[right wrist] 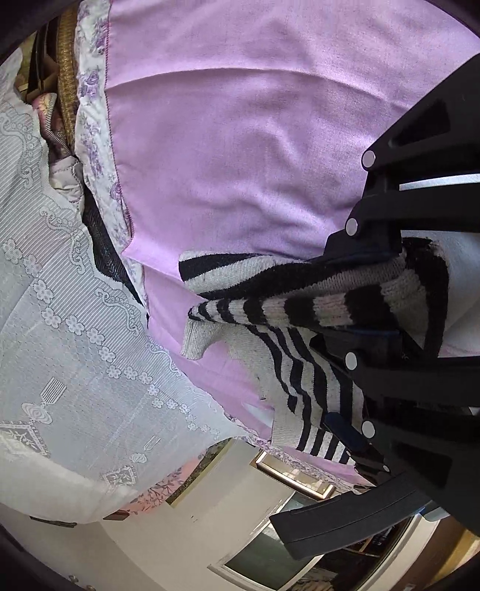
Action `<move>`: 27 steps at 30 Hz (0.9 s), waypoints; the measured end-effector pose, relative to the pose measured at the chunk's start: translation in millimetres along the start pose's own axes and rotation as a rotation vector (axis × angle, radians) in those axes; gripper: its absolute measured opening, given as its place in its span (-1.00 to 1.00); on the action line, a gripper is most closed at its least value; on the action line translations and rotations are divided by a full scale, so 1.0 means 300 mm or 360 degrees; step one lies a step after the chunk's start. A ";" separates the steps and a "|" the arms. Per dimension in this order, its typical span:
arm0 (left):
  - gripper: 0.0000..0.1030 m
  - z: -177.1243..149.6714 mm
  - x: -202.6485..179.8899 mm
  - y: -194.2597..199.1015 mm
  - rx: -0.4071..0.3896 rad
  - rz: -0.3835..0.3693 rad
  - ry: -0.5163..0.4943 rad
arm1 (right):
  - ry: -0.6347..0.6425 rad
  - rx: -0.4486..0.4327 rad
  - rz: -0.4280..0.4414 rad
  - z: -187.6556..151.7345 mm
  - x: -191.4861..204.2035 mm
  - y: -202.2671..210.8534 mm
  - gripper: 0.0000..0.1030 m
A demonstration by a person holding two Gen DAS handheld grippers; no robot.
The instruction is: Fold small clothes
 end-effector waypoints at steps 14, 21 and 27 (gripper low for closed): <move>0.90 0.086 0.110 0.123 -0.0086 -0.0066 -0.0074 | 0.0179 -0.0177 -0.0137 0.018 0.190 0.116 -0.52; 0.91 0.076 0.246 0.124 -0.0093 -0.0051 0.0000 | 0.0248 -0.0220 -0.0185 0.006 0.309 0.144 -0.53; 0.91 0.035 0.348 -0.013 0.0164 -0.0282 0.0274 | 0.0377 -0.0246 -0.0256 -0.047 0.436 0.139 -0.54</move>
Point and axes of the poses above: each gripper's, at about its wrist camera, not at the fingertips, and y roughly against the way its jaws point, x to its left, z to its top, the point moved 6 cm from there along -y, roughly the way its jaws point, and after that the axes turned 13 degrees about -z, right-handed, at the moved point
